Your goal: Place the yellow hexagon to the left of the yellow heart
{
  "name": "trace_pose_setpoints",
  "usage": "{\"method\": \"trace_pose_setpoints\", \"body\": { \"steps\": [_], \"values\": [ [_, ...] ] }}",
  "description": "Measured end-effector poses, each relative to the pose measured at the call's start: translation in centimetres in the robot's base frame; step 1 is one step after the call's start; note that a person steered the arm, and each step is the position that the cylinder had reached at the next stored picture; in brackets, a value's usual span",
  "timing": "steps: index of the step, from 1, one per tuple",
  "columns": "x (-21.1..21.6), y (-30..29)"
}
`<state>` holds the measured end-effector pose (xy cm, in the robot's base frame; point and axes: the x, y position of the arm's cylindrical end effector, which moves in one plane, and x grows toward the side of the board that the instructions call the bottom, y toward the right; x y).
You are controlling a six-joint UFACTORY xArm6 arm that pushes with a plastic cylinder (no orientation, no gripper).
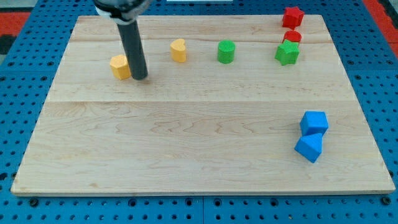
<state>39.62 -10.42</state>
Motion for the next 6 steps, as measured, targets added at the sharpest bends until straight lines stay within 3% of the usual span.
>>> {"method": "trace_pose_setpoints", "body": {
  "steps": [1,2,5,6],
  "values": [
    [0.4,-5.0],
    [-3.0,-7.3],
    [-6.8,-4.7],
    [0.6,1.5]
  ]
}}
